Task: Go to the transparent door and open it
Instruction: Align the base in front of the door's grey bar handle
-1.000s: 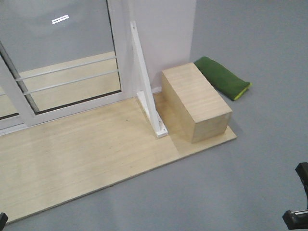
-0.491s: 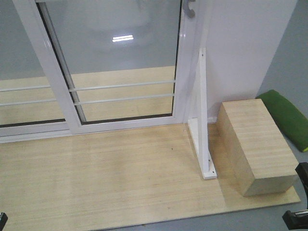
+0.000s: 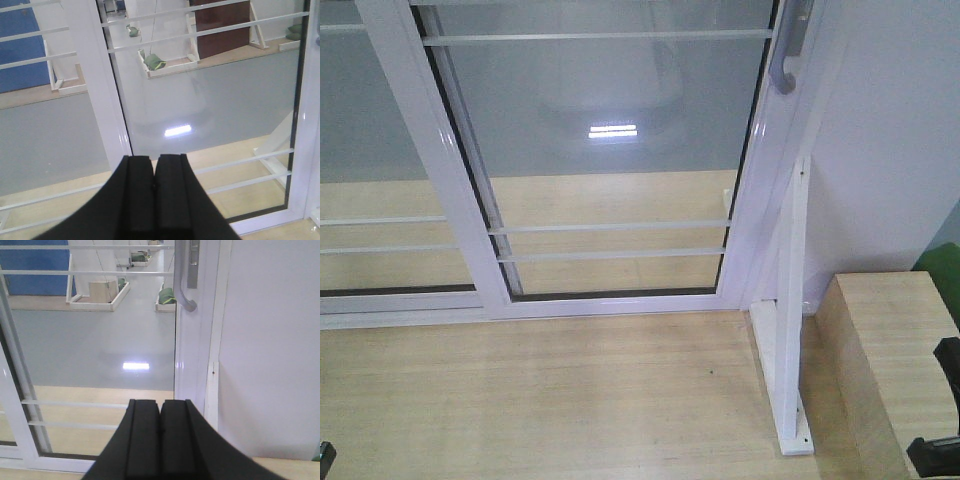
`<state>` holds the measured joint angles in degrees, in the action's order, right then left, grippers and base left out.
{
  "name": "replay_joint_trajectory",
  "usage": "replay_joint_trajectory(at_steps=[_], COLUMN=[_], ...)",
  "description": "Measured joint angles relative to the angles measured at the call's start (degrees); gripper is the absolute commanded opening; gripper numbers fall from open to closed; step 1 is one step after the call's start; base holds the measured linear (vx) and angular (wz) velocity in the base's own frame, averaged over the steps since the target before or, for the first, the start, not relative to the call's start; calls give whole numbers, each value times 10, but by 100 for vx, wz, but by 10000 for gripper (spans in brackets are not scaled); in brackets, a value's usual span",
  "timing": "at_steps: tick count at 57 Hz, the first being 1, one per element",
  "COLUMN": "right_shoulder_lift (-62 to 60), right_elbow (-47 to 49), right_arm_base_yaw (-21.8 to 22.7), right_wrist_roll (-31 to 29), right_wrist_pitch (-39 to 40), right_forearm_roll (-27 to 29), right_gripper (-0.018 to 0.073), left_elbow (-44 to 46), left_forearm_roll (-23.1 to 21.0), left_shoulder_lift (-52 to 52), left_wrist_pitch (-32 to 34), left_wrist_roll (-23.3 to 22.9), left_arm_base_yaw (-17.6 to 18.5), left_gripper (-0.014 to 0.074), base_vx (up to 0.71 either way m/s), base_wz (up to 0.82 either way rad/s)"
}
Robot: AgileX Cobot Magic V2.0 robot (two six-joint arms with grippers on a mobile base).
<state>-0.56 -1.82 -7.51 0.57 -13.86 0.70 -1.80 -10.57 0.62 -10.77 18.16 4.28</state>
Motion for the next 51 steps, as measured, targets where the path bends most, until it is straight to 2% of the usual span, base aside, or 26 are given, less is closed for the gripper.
replay_joint_trajectory(at_steps=[26, 51], right_shoulder_lift=[0, 0], right_elbow=[0, 0], right_arm_base_yaw=[0, 0], right_wrist_roll=[0, 0], right_wrist_pitch=[0, 0], right_forearm_roll=[0, 0], right_gripper=[-4, -4], left_elbow=[0, 0], left_forearm_roll=[0, 0], left_shoulder_lift=[0, 0], left_wrist_pitch=[0, 0], left_wrist_roll=[0, 0], left_arm_base_yaw=[0, 0], left_gripper=[-6, -6], base_vx=[26, 10], base_wz=[2, 0])
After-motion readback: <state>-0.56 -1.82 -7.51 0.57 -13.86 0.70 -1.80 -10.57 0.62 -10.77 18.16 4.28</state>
